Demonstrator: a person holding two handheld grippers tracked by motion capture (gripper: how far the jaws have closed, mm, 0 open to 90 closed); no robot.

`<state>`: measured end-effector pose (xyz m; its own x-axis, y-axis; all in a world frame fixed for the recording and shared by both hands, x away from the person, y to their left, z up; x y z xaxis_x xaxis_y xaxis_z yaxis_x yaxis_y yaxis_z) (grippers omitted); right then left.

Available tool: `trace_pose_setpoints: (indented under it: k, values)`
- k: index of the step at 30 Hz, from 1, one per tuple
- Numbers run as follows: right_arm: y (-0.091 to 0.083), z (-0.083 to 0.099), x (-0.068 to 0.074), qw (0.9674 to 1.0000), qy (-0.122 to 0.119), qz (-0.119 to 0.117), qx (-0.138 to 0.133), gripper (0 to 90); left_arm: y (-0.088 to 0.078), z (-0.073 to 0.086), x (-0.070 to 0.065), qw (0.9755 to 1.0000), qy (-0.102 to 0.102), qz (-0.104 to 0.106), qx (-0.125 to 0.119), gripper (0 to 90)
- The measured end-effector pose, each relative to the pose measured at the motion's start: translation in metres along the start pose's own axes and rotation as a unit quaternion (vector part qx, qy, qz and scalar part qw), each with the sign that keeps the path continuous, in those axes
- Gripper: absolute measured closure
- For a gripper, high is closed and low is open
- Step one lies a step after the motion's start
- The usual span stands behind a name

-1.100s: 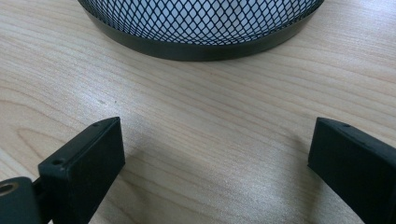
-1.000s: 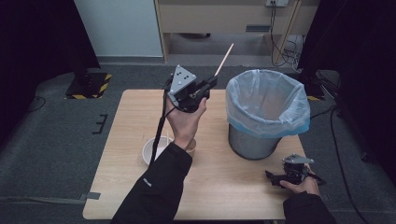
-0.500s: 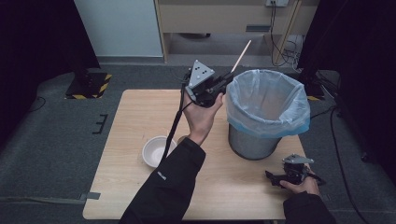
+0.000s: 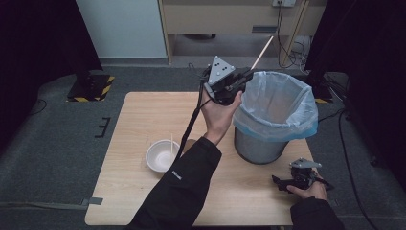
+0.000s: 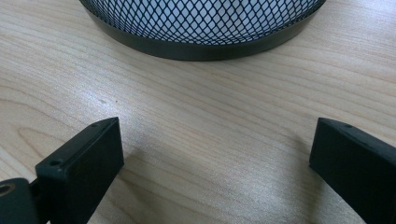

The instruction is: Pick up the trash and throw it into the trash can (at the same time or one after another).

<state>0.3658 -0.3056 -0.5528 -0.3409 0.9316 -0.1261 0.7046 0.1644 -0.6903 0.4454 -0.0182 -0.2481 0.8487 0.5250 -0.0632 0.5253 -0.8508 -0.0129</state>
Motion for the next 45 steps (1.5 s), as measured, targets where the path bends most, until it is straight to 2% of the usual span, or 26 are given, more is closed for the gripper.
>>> trace_pose_setpoints:
  k: [8,16,20,23,29,31,32,34,36,37,41,45]
  values:
    - [0.0,0.0,0.0,1.0,0.0,0.0,0.0,3.1,0.022,-0.003,-0.008,0.9999,0.006,0.013,0.005,85.3]
    - [0.0,0.0,0.0,1.0,0.0,0.0,0.0,3.1,0.053,0.002,-0.012,0.9996,0.008,0.023,0.016,85.3]
    - [0.0,0.0,0.0,1.0,0.001,-0.001,0.0,2.9,0.068,0.01,-0.011,0.9994,0.005,0.019,0.03,85.3]
    - [0.0,0.0,0.0,1.0,0.0,0.0,0.0,3.0,0.073,0.012,-0.009,0.9991,0.007,0.016,0.038,85.3]
    - [0.0,0.0,0.0,1.0,0.0,-0.001,0.001,2.9,0.083,0.019,-0.001,0.9982,-0.002,0.02,0.057,85.0]
    - [0.0,0.0,0.0,1.0,-0.001,0.0,0.001,2.9,0.083,0.018,0.001,0.9985,0.0,0.026,0.049,75.0]
    - [0.0,0.0,0.0,1.0,-0.001,0.0,0.001,2.9,0.082,0.017,0.002,0.9987,0.003,0.03,0.042,75.0]
    - [0.0,0.0,0.0,1.0,0.0,-0.001,0.001,2.9,0.078,0.015,0.003,0.9986,-0.008,0.036,0.038,71.5]
    - [0.0,0.0,0.0,1.0,0.0,-0.001,0.001,2.9,0.066,0.011,0.003,0.9988,-0.008,0.039,0.03,69.3]
    - [0.0,0.0,0.0,1.0,0.0,-0.001,0.001,2.9,0.066,0.011,0.003,0.9988,-0.008,0.039,0.03,68.2]
    - [0.0,0.0,0.0,1.0,0.002,0.0,0.0,2.9,0.04,0.008,0.004,0.9991,-0.005,0.032,0.028,64.5]
    - [0.0,0.0,0.0,1.0,0.001,-0.001,0.0,2.6,0.003,0.007,0.006,0.9994,0.007,0.02,0.027,59.6]
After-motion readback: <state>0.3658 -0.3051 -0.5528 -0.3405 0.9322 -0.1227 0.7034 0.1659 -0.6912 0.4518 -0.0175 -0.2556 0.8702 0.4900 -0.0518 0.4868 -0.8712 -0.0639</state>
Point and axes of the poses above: each handheld gripper's, and its own axes: y roughly forward along the jaws, z roughly out of its underside, x roughly to its left, the point moved 2 cm from there along y, roughly forward along the jaws, and after that the axes turned 11 degrees about z, right-handed, at the moved point
